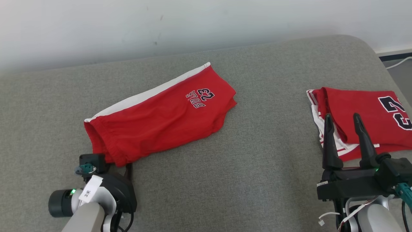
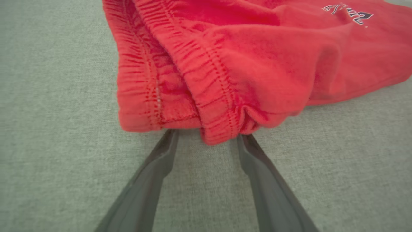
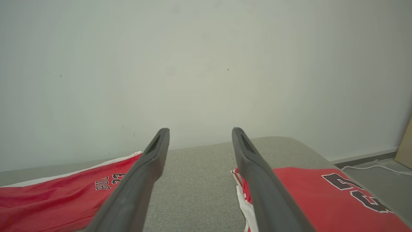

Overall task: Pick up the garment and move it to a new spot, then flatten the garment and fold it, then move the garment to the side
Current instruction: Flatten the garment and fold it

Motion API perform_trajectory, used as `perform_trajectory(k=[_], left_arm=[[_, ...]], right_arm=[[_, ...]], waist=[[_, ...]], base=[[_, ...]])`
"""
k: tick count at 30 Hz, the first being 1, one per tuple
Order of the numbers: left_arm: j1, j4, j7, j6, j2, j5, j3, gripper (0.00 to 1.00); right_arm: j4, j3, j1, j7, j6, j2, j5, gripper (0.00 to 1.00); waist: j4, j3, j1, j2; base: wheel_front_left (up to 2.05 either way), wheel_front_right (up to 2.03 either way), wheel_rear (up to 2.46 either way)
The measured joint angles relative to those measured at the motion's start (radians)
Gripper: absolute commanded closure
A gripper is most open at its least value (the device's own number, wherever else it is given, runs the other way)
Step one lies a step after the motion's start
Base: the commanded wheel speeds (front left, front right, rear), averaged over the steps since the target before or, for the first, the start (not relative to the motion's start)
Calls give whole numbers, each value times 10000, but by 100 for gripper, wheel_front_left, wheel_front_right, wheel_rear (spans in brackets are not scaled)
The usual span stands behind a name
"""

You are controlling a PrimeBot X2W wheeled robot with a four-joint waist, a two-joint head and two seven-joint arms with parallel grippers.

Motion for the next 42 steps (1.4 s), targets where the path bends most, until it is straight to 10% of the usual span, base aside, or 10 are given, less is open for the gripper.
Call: perform_trajectory(k=[6,9,12,14,16,21,35,42], left_arm=[[-244,355,-134,-21,-44,31,-36,0],[-307,430,-261,-387,-90,35,-245,12],[-309,431,-395,-738,-109,38,-435,29],[-370,568,-617,-884,-155,109,-500,78],[-416,633,-696,-886,-155,111,-500,100],[-470,846,-836,-894,-151,111,-489,100],[-1235,966,-897,-1103,-600,291,-848,100],[-1696,1083,-907,-1250,-888,360,-1062,100]], right_arm=[[56,15,-12,6,0,-2,0,0],[115,48,-14,10,0,0,0,0],[134,50,-15,10,0,0,0,0],[213,105,-20,12,0,2,-2,0],[221,115,-20,13,0,4,-2,0],[399,291,-81,232,119,-109,-88,0],[4096,1555,-3809,3452,2056,-1024,198,0],[5607,1684,-5372,4752,2142,-995,399,0]], waist=[[128,15,0,0],[203,-12,0,0],[234,-38,0,0],[280,-87,0,0],[292,-102,0,0],[333,-133,0,0],[814,389,0,0],[1357,704,0,0]], base=[[0,0,0],[0,0,0],[0,0,0],[0,0,0],[0,0,0],[0,0,0],[0,0,0],[0,0,0]])
